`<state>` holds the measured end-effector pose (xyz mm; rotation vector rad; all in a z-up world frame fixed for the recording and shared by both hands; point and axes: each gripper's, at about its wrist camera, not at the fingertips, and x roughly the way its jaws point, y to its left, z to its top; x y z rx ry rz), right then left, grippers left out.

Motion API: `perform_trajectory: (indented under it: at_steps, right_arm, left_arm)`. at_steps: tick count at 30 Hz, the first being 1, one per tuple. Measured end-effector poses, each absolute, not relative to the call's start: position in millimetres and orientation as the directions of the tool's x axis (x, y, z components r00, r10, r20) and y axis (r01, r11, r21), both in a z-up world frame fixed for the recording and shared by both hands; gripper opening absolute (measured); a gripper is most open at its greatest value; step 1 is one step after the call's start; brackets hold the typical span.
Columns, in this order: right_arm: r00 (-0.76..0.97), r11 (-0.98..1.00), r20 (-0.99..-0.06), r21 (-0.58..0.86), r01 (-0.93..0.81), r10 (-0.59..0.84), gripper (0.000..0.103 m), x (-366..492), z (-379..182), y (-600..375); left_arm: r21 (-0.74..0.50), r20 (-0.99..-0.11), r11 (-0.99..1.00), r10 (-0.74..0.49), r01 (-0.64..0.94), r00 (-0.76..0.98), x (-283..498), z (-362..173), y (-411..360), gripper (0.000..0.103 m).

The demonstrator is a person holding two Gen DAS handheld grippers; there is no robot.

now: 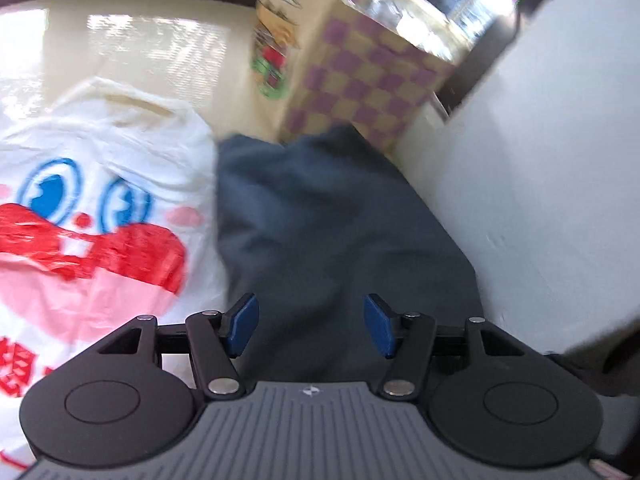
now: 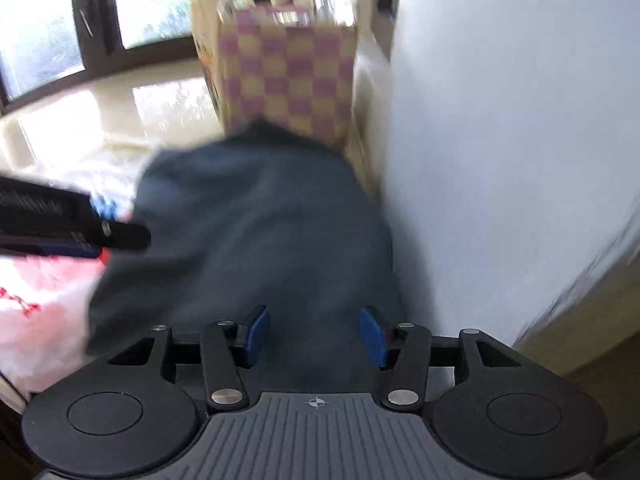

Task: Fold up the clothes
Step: 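Lower the trousers onto the sill and open both grippers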

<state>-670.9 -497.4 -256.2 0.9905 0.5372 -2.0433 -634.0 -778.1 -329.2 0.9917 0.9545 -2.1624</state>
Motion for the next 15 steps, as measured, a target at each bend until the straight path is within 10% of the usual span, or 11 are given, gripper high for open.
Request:
perform_trajectory:
  at_steps: [15]
  right_arm:
    - [-0.333, -0.569, -0.805, 0.007, 0.822, -0.491, 0.06, -654.5, -283.9, -488.5]
  left_arm:
    - [-0.384, -0.793, -0.521, -0.236, 0.763, -0.561, -649.0, -362.1, -799.6, 0.054]
